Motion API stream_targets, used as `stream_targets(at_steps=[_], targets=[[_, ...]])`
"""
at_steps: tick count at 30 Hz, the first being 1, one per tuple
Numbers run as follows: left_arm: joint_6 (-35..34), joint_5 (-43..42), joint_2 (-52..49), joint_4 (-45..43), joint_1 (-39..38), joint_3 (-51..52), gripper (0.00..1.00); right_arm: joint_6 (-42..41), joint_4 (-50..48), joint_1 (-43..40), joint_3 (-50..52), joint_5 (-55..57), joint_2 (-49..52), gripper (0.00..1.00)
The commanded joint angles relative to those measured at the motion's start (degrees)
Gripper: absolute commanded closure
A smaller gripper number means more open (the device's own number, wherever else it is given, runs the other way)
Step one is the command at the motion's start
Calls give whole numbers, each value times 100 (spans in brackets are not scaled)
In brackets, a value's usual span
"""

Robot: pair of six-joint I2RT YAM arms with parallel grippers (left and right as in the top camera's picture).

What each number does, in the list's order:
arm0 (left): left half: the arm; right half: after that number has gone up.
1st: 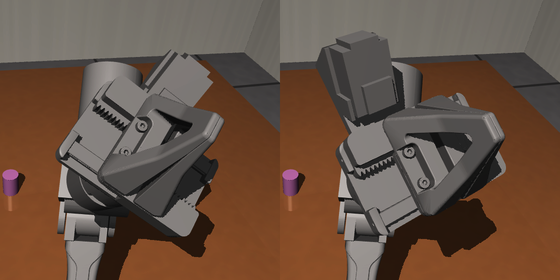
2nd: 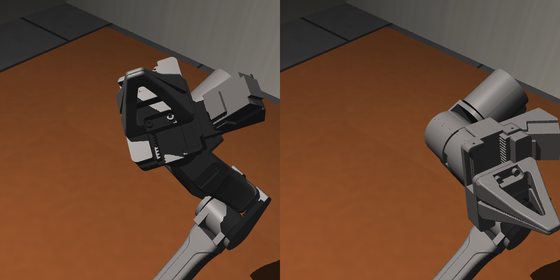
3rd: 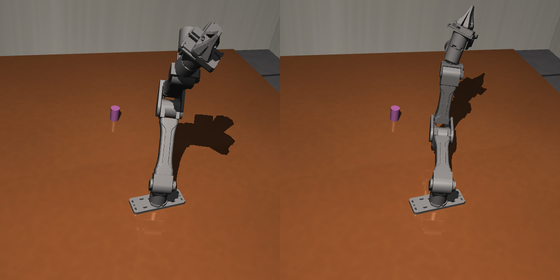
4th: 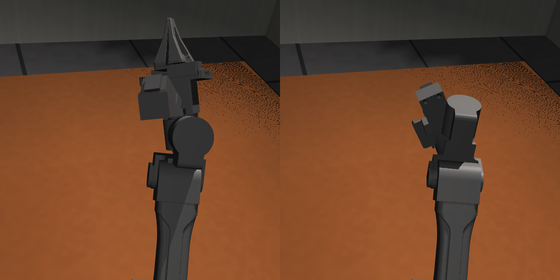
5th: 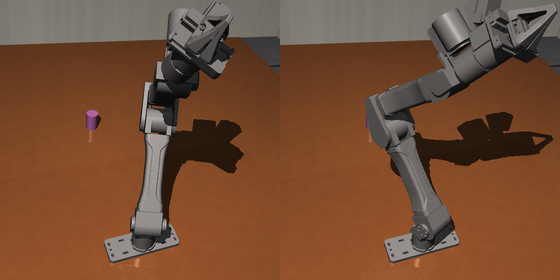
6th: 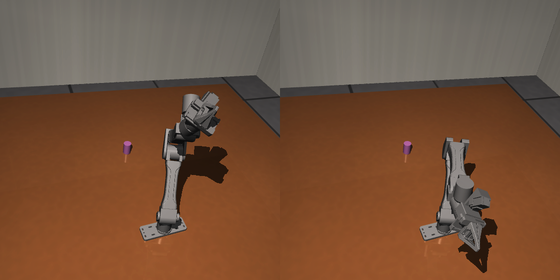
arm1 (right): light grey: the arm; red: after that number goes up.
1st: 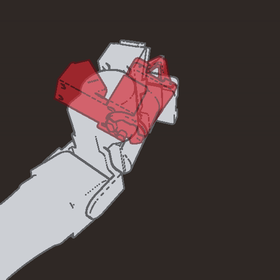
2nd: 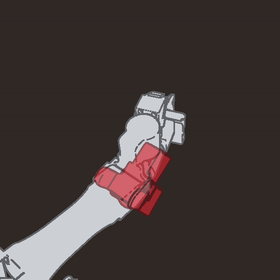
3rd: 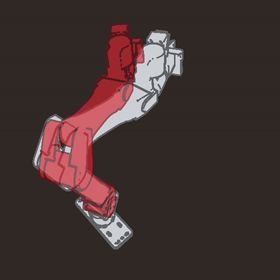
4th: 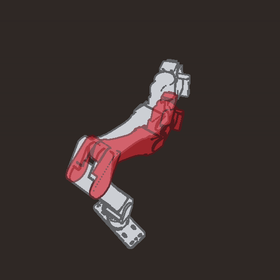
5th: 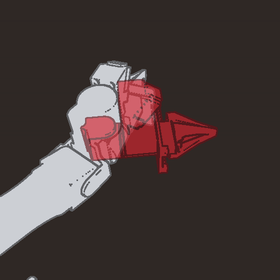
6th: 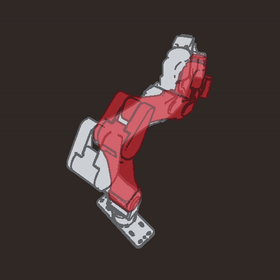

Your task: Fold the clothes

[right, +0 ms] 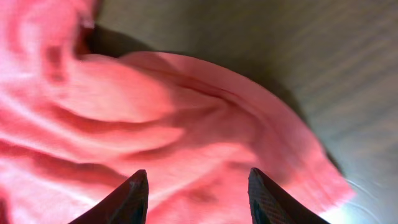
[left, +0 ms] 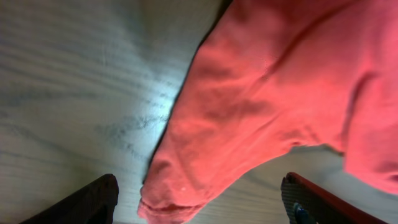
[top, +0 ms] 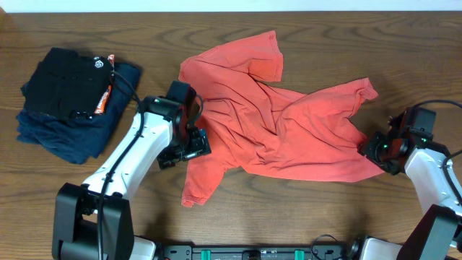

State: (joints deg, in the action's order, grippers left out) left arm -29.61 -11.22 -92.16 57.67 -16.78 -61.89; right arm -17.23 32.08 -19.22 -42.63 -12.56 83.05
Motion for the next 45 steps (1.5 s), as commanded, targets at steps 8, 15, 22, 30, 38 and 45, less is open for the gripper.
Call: stream_targets(at_steps=[8,15,22,30,38,45], targets=[[885,-17,-33,-857,-9,931,6,365,140,136,26,-435,0,50],[1755,-1121,-33,-1272,-9,1298,5,361,485,367,37,79,24,49],[1759,-1233,-33,-1346,-9,1486,15,358,566,391,48,234,24,48],[1755,-1211,-33,-1373,-7,1576,94,361,632,391,48,354,24,47],[1193,887,-31,-380,101,710,94,358,848,391,48,774,61,48],[1193,2133,-31,350,-46,-723,94,358,817,389,48,977,704,47]])
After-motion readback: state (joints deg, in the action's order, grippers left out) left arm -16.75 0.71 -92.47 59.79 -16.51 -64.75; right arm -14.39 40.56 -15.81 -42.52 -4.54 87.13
